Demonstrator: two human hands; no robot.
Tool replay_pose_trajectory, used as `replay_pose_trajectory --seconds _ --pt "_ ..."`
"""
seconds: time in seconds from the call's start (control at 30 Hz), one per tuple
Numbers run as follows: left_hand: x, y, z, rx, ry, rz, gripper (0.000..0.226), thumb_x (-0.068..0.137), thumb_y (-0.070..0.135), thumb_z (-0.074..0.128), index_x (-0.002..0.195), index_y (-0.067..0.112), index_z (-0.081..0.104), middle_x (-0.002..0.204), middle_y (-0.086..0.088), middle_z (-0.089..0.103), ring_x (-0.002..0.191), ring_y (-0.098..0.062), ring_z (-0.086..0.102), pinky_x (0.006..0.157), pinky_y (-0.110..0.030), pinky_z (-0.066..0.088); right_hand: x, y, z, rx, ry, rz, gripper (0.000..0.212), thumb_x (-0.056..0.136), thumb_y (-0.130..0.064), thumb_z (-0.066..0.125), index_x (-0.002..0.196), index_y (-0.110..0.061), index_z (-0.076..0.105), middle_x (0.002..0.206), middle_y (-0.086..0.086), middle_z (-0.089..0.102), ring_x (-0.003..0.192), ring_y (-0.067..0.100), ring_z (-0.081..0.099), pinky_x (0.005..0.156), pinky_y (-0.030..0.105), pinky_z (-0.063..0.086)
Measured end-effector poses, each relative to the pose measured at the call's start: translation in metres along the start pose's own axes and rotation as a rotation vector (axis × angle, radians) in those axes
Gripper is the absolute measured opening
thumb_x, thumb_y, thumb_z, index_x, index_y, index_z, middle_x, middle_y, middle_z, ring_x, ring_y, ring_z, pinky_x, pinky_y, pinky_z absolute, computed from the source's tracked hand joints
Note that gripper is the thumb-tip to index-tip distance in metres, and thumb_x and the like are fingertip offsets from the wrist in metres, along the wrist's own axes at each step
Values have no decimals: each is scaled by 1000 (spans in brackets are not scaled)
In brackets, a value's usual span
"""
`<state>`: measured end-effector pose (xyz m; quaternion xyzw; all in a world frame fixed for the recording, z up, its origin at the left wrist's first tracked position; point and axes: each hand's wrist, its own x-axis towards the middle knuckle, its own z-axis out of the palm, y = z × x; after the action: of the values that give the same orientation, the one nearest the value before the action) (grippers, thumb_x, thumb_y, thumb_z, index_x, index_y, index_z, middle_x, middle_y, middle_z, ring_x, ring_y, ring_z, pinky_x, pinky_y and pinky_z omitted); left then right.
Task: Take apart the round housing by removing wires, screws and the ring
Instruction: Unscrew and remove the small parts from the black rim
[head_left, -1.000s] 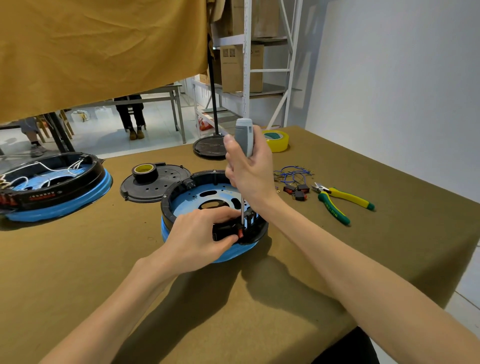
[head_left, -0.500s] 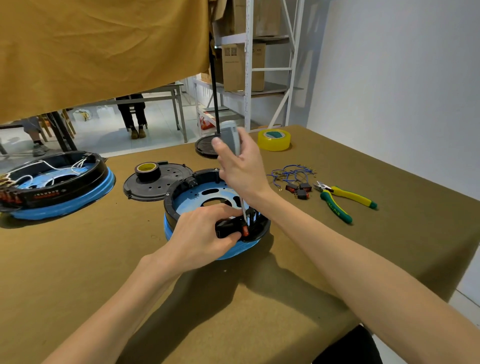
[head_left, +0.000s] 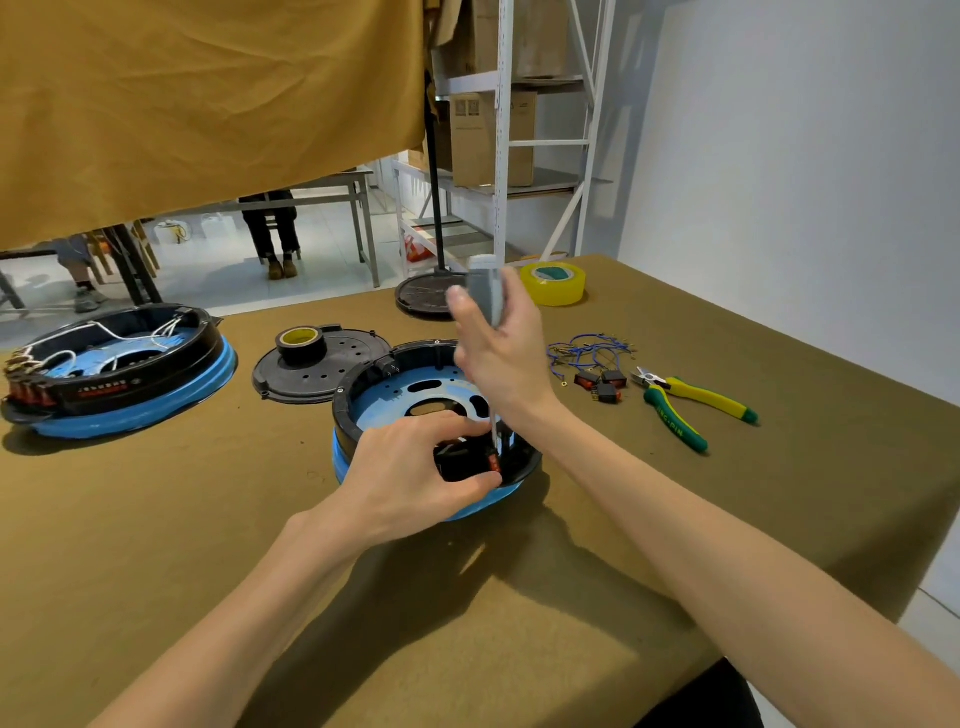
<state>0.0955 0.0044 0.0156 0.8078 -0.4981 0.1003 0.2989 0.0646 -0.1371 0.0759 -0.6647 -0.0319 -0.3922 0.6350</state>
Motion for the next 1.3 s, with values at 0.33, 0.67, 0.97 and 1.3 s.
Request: replay_pose_trajectory --seconds 0.33,0.67,0.97,1.3 --pt "1 -1 1 -17 16 -6 55 79 70 60 121 37 72 109 25 73 96 11 63 78 -11 54 1 2 -7 56 -78 15 9 103 -15 59 101 -15 50 68 -3 45 45 8 41 39 19 37" --pt "-1 0 3 -4 85 1 50 82 68 59 119 39 74 110 23 75 94 13 61 76 -18 58 9 1 -17 -208 -133 228 24 99 -32 66 99 -8 61 67 5 51 44 10 46 39 20 38" --pt "-2 -2 4 18 81 28 58 81 76 53 124 41 70 111 25 74 96 14 58 76 -21 60 -25 43 -128 -1244 -132 204 33 98 -48 61 115 -19 62 100 2 69 86 21 64 75 41 55" --pt "-1 -9 -1 12 -29 72 61 81 72 56 134 43 62 117 24 72 104 6 65 81 -16 57 -81 -3 -76 -981 -405 76 34 88 -66 56 82 -33 62 70 -14 61 65 3 57 55 15 40"
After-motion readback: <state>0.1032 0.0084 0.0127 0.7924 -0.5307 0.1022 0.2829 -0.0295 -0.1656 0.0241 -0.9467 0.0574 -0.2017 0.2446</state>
